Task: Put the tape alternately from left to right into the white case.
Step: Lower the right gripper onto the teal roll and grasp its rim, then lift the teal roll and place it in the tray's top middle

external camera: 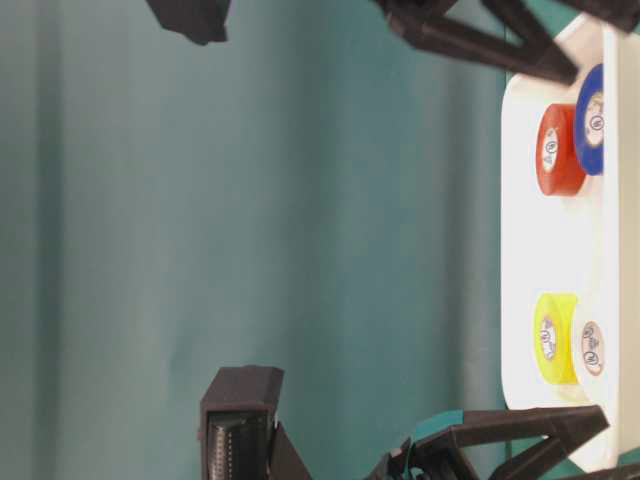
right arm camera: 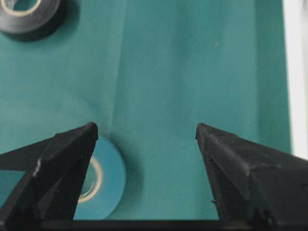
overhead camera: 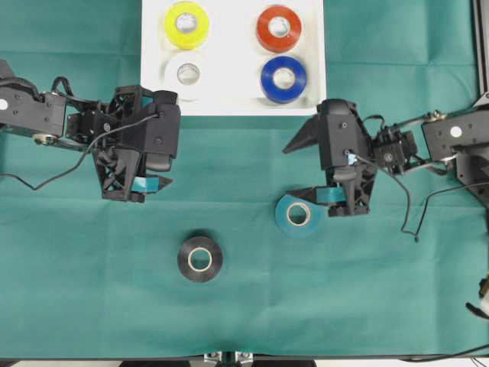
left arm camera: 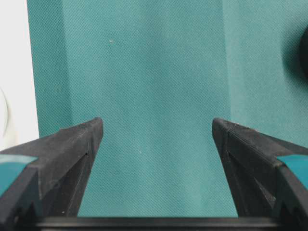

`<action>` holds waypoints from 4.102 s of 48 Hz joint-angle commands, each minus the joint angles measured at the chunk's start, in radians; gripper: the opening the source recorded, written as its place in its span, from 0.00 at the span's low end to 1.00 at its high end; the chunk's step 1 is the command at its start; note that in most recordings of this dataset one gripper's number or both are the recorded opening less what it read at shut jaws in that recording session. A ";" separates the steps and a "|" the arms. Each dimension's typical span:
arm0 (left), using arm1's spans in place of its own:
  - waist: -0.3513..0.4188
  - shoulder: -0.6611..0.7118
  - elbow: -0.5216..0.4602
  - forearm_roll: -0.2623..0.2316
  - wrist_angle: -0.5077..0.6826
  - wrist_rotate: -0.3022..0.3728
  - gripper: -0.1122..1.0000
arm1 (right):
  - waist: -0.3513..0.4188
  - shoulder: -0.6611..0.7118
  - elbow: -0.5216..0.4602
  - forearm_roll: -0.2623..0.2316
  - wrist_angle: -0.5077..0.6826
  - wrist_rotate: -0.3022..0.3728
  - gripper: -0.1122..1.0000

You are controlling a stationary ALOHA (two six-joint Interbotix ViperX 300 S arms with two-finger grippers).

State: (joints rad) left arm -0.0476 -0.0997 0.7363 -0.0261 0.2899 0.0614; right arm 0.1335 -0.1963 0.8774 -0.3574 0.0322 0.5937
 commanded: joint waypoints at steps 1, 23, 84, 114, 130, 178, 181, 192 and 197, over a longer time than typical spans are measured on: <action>-0.005 -0.020 -0.015 -0.002 -0.006 0.000 0.74 | 0.023 -0.008 -0.015 0.003 0.023 0.025 0.89; -0.005 -0.018 -0.014 -0.002 -0.006 -0.003 0.74 | 0.074 -0.006 -0.008 0.003 0.058 0.118 0.89; -0.006 -0.015 -0.015 -0.002 -0.006 -0.005 0.74 | 0.086 0.235 -0.066 -0.002 0.055 0.204 0.88; -0.011 -0.018 -0.017 -0.002 -0.002 -0.005 0.74 | 0.086 0.137 -0.084 -0.005 0.071 0.201 0.36; -0.017 -0.020 -0.017 -0.002 -0.002 -0.005 0.74 | 0.086 0.046 -0.086 -0.005 0.071 0.199 0.36; -0.028 -0.023 -0.017 -0.002 -0.002 -0.006 0.74 | -0.126 0.043 -0.204 -0.232 0.021 0.193 0.36; -0.031 -0.023 -0.017 -0.002 -0.002 -0.006 0.74 | -0.137 0.052 -0.206 -0.236 0.008 0.193 0.36; -0.031 -0.023 -0.018 -0.002 -0.002 -0.006 0.74 | -0.189 0.083 -0.216 -0.241 -0.012 0.189 0.36; -0.031 -0.023 -0.018 -0.002 -0.002 -0.006 0.74 | -0.236 0.095 -0.224 -0.259 -0.014 0.189 0.36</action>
State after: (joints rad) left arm -0.0752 -0.0997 0.7363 -0.0261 0.2930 0.0568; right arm -0.0690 -0.0966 0.6842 -0.6029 0.0307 0.7839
